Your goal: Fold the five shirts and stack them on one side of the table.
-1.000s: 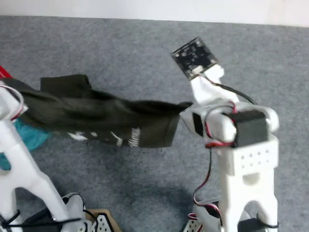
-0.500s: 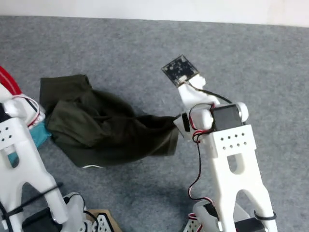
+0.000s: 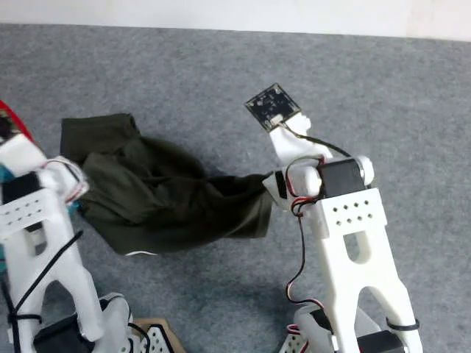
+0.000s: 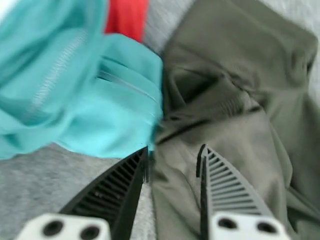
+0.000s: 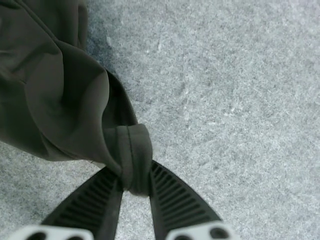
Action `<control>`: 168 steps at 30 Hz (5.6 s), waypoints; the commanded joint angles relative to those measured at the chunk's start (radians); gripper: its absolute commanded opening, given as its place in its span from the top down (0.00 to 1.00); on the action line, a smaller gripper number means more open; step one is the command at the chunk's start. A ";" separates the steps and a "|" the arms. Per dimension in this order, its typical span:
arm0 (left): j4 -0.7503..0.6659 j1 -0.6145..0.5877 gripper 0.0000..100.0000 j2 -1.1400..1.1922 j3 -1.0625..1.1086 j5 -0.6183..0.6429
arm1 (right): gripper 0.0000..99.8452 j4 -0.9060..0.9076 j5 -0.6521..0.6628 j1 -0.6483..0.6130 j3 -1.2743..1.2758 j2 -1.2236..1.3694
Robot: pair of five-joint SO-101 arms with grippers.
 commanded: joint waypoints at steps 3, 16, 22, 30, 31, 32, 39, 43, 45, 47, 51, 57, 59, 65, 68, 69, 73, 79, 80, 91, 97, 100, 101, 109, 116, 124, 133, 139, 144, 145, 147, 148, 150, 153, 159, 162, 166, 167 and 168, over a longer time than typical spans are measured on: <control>-0.040 0.079 0.83 -0.005 0.021 0.005 | 0.99 -0.018 0.005 -0.033 -0.005 -0.002; -0.061 0.054 0.83 -0.004 0.097 0.002 | 0.99 -0.019 0.005 -0.033 -0.005 -0.002; -0.110 0.050 0.83 -0.004 0.122 0.002 | 0.99 -0.019 0.005 -0.033 -0.005 -0.002; -0.166 0.050 0.83 -0.004 0.130 0.003 | 0.99 -0.019 0.005 -0.033 -0.005 -0.002; -0.166 0.050 0.83 -0.004 0.130 0.003 | 0.99 -0.019 0.005 -0.033 -0.005 -0.002; -0.167 0.050 0.83 -0.004 0.130 0.003 | 0.99 -0.019 0.005 -0.033 -0.005 -0.002; -0.203 0.053 0.83 -0.002 0.143 0.003 | 0.99 -0.019 0.005 -0.035 -0.007 -0.002; -0.216 0.056 0.83 -0.002 0.154 0.003 | 0.99 -0.019 0.005 -0.035 -0.007 -0.002; -0.216 0.056 0.83 0.004 0.154 0.003 | 0.99 -0.019 0.005 -0.035 -0.007 -0.002; -0.219 0.056 0.83 0.039 0.145 0.003 | 0.99 -0.019 0.005 -0.035 -0.007 -0.002; -0.227 0.056 0.83 0.157 0.087 0.003 | 0.99 -0.019 0.005 -0.035 -0.007 -0.002; -0.226 0.056 0.83 0.260 0.016 0.003 | 0.99 -0.019 0.005 -0.035 -0.005 -0.002; -0.226 0.058 0.82 0.260 0.013 0.003 | 0.99 -0.019 0.005 -0.035 -0.005 -0.002; -0.227 0.071 0.75 0.266 0.018 0.003 | 0.99 -0.019 0.005 -0.035 -0.005 -0.002; -0.230 0.073 0.78 0.268 0.016 0.003 | 0.99 -0.019 0.005 -0.035 -0.005 -0.002; -0.230 0.074 0.81 0.268 0.016 0.003 | 0.99 -0.019 0.005 -0.035 -0.005 -0.002; -0.230 0.097 0.96 0.263 0.013 0.003 | 0.99 -0.018 0.005 -0.035 -0.005 -0.002; -0.230 0.128 0.99 0.260 0.013 0.006 | 0.99 -0.024 0.005 -0.054 0.031 -0.002; -0.230 0.128 0.99 0.260 0.012 0.006 | 0.99 -0.033 0.005 -0.061 0.044 -0.002; -0.121 0.134 0.99 0.259 -0.131 0.009 | 0.99 -0.067 0.005 -0.065 0.071 -0.012; 0.095 0.145 0.99 0.257 -0.306 0.009 | 0.99 -0.067 0.005 -0.062 0.077 -0.007; 0.153 0.145 0.99 0.257 -0.354 0.009 | 0.99 -0.067 0.005 -0.062 0.079 -0.007; 0.166 0.143 0.99 0.257 -0.363 0.009 | 0.99 -0.067 0.005 -0.061 0.079 -0.012; 0.204 0.137 0.99 0.186 -0.489 0.009 | 0.99 -0.067 0.005 0.045 0.038 -0.013; 0.224 0.059 0.99 0.067 -0.677 0.146 | 0.99 -0.085 0.005 0.222 -0.107 -0.015; 0.224 0.012 0.99 0.016 -0.800 0.288 | 0.99 -0.062 0.005 0.274 -0.354 -0.050; 0.232 0.012 0.99 -0.162 -0.888 0.319 | 0.99 -0.067 0.005 0.274 -0.398 -0.278; 0.232 0.005 0.99 -0.332 -0.915 0.390 | 0.99 -0.058 0.009 0.277 -0.421 -0.447; 0.224 -0.058 0.99 -0.476 -0.917 0.391 | 0.99 -0.027 0.003 0.278 -0.496 -0.576; 0.219 -0.074 0.99 -0.509 -0.917 0.393 | 0.99 -0.022 -0.009 0.278 -0.519 -0.596; 0.199 -0.099 0.99 -0.573 -0.917 0.393 | 0.99 -0.021 -0.060 0.278 -0.578 -0.624; 0.195 -0.107 0.99 -0.599 -0.917 0.393 | 0.99 -0.013 -0.075 0.280 -0.608 -0.633; 0.196 -0.114 0.99 -0.647 -0.917 0.393 | 0.99 0.035 -0.080 0.280 -0.677 -0.639; 0.196 -0.119 0.99 -0.673 -0.917 0.393 | 0.99 0.108 -0.080 0.280 -0.762 -0.638; 0.164 -0.188 0.99 -0.670 -0.909 0.488 | 0.99 0.226 -0.080 0.430 -0.771 -0.553; 0.130 -0.229 0.99 -0.653 -0.880 0.543 | 0.99 0.254 -0.084 0.470 -0.769 -0.466; 0.052 -0.222 0.99 -0.568 -0.794 0.546 | 0.99 0.251 -0.100 0.400 -0.766 -0.360; 0.025 -0.205 0.99 -0.533 -0.769 0.545 | 0.99 0.246 -0.117 0.386 -0.766 -0.331; -0.005 -0.176 0.99 -0.498 -0.745 0.542 | 0.99 0.240 -0.127 0.372 -0.766 -0.300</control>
